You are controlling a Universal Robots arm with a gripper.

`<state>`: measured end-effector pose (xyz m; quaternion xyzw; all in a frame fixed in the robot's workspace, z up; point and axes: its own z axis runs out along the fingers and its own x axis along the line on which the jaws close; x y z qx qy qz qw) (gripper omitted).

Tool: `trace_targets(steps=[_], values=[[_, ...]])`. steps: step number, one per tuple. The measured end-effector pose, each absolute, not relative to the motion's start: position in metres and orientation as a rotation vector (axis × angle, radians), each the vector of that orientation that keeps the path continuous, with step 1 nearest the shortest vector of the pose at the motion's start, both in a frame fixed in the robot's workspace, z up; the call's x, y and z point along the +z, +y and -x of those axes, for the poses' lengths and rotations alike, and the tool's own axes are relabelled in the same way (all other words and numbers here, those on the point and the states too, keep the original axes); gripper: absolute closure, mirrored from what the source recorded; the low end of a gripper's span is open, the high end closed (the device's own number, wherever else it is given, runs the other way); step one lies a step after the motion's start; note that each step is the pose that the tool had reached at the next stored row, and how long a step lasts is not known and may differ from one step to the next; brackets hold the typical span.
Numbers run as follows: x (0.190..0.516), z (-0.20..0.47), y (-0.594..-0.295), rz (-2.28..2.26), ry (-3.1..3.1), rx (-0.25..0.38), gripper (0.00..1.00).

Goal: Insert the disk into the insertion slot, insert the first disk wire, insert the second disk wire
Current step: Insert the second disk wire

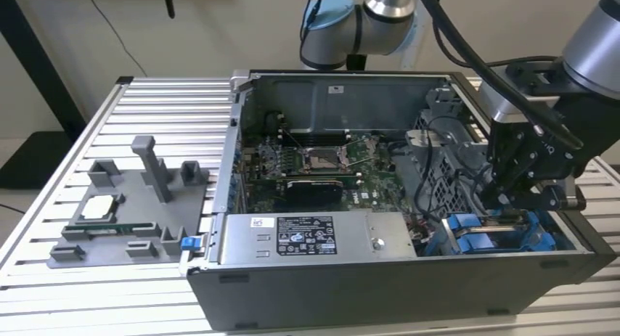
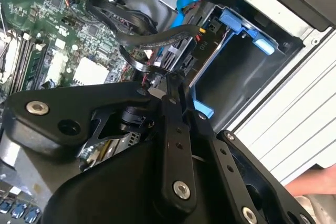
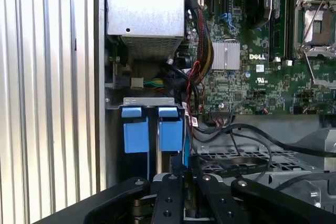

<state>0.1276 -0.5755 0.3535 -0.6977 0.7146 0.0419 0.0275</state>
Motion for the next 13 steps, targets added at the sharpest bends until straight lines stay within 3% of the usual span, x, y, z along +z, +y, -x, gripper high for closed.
trace_targets(steps=[13], values=[[0.3463,-0.1321,-0.5755,2.157,2.206,0.091,1.00]])
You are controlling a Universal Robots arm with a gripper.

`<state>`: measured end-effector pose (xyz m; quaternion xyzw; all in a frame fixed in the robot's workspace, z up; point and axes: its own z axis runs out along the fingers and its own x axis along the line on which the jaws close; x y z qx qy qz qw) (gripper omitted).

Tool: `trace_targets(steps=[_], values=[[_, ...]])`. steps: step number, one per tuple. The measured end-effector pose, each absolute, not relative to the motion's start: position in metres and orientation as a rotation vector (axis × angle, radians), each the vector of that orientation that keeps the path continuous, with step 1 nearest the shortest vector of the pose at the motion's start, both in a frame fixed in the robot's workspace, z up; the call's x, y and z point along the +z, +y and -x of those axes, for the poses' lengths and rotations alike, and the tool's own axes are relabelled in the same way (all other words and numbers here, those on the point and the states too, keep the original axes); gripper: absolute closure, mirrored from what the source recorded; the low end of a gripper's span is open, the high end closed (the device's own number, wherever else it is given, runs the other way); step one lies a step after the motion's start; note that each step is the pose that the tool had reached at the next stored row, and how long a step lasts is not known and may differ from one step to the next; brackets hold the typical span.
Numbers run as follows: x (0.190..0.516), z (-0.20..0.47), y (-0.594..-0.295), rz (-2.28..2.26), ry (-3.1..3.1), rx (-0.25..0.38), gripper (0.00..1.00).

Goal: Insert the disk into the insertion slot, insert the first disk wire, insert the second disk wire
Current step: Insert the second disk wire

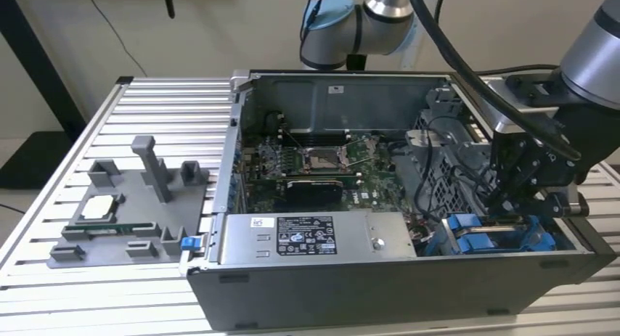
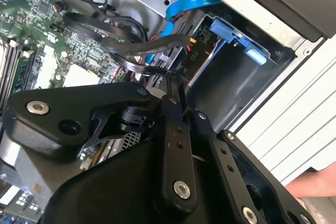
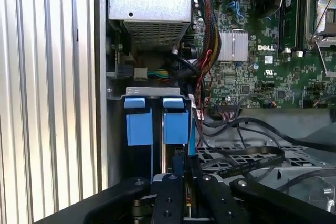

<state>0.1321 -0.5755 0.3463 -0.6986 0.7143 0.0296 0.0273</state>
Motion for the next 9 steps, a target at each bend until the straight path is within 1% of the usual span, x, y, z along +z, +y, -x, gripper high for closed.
trace_targets(steps=[9], values=[[0.3437,-0.1338,-0.5755,2.155,2.208,0.091,1.00]])
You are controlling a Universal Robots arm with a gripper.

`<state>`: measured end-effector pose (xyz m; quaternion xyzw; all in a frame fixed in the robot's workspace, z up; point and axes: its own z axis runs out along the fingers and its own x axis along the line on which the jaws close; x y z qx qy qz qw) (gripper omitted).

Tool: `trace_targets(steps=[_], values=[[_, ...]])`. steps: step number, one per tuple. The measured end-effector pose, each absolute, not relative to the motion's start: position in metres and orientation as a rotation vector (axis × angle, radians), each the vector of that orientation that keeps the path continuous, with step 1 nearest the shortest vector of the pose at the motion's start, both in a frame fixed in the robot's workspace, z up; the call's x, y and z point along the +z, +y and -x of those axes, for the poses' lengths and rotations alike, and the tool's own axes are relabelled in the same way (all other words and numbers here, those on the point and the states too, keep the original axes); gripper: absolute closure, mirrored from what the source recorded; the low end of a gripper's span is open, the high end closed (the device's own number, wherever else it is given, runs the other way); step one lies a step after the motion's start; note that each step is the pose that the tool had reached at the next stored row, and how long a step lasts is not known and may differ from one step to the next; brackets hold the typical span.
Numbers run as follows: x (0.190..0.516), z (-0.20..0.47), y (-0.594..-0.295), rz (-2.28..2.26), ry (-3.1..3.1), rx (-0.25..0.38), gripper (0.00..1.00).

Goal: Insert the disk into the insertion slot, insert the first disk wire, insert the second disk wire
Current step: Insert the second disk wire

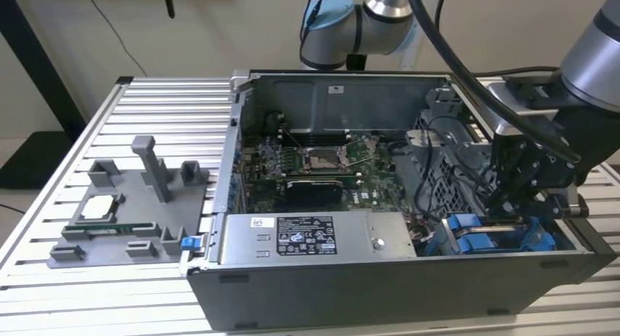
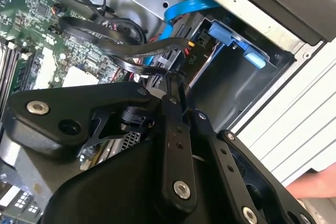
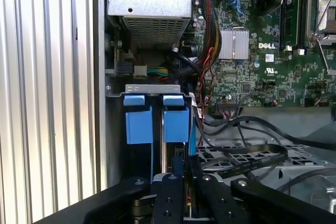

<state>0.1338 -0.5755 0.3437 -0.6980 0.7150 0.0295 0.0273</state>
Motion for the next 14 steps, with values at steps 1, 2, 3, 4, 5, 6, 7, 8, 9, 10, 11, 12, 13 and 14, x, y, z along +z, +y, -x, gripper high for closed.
trace_targets(steps=[1,2,3,4,5,6,7,8,9,10,11,12,13,14], values=[[0.3434,-0.1338,-0.5755,2.155,2.209,0.091,1.00],[0.3431,-0.1338,-0.5755,2.154,2.209,0.091,1.00],[0.3428,-0.1339,-0.5755,2.154,2.210,0.091,1.00],[0.3425,-0.1340,-0.5755,2.153,2.210,0.091,1.00],[0.3422,-0.1341,-0.5755,2.153,2.210,0.091,1.00],[0.3418,-0.1342,-0.5755,2.153,2.211,0.091,1.00],[0.3413,-0.1342,-0.5755,2.152,2.212,0.091,1.00],[0.3408,-0.1343,-0.5755,2.151,2.212,0.091,1.00],[0.3401,-0.1343,-0.5755,2.150,2.213,0.091,1.00],[0.3392,-0.1344,-0.5755,2.150,2.214,0.091,1.00],[0.3384,-0.1344,-0.5755,2.149,2.214,0.091,1.00],[0.3381,-0.1345,-0.5755,2.148,2.215,0.090,1.00],[0.3381,-0.1345,-0.5755,2.148,2.216,0.090,1.00],[0.3381,-0.1345,-0.5755,2.147,2.216,0.090,1.00]])
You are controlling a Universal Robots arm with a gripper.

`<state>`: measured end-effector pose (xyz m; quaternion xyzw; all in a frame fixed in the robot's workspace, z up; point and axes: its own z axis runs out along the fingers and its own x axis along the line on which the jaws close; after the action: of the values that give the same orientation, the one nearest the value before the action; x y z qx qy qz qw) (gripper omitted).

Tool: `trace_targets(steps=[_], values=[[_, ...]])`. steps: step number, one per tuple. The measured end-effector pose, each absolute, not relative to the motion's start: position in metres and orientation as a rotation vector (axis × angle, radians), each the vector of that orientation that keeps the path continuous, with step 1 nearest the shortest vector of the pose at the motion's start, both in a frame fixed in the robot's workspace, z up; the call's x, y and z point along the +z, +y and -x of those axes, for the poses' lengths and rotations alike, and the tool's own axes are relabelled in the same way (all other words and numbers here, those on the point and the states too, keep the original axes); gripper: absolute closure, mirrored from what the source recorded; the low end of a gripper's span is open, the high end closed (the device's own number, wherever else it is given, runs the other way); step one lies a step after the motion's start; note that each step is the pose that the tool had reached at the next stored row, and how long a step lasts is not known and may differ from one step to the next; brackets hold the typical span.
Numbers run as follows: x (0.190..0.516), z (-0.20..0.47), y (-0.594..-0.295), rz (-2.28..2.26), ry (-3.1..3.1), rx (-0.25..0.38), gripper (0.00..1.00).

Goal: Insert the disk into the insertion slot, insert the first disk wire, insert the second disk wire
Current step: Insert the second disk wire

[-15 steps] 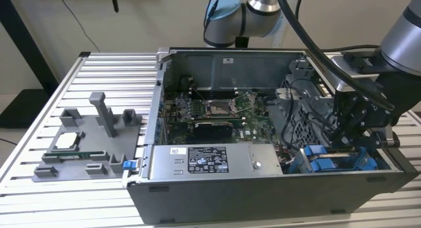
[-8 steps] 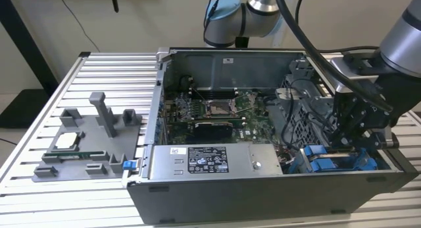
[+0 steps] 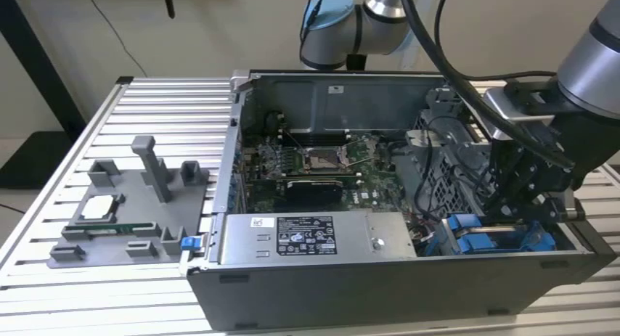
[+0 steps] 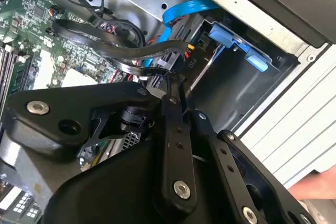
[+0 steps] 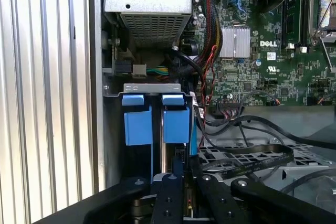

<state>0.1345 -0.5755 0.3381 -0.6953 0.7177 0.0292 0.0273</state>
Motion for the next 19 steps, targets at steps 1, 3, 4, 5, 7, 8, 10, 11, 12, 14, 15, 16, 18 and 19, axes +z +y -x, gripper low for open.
trace_targets(steps=[1,3,4,5,7,8,10,11,12,14,15,16,18,19], values=[[0.339,-0.134,-0.576,2.146,2.217,0.090,0.00],[0.344,-0.134,-0.576,2.143,2.220,0.090,0.00],[0.346,-0.134,-0.576,2.142,2.220,0.090,0.00],[0.348,-0.134,-0.576,2.142,2.221,0.090,0.00],[0.353,-0.134,-0.576,2.142,2.221,0.090,0.00],[0.354,-0.134,-0.576,2.142,2.221,0.090,0.00],[0.361,-0.134,-0.576,2.142,2.221,0.090,0.00],[0.363,-0.134,-0.575,2.142,2.221,0.090,0.00],[0.365,-0.134,-0.575,2.142,2.221,0.090,0.00],[0.369,-0.134,-0.576,2.142,2.221,0.090,0.00],[0.371,-0.134,-0.576,2.142,2.221,0.090,0.00],[0.373,-0.134,-0.575,2.142,2.221,0.090,0.00],[0.377,-0.134,-0.576,2.142,2.221,0.090,0.00],[0.379,-0.134,-0.576,2.142,2.221,0.090,0.00]])
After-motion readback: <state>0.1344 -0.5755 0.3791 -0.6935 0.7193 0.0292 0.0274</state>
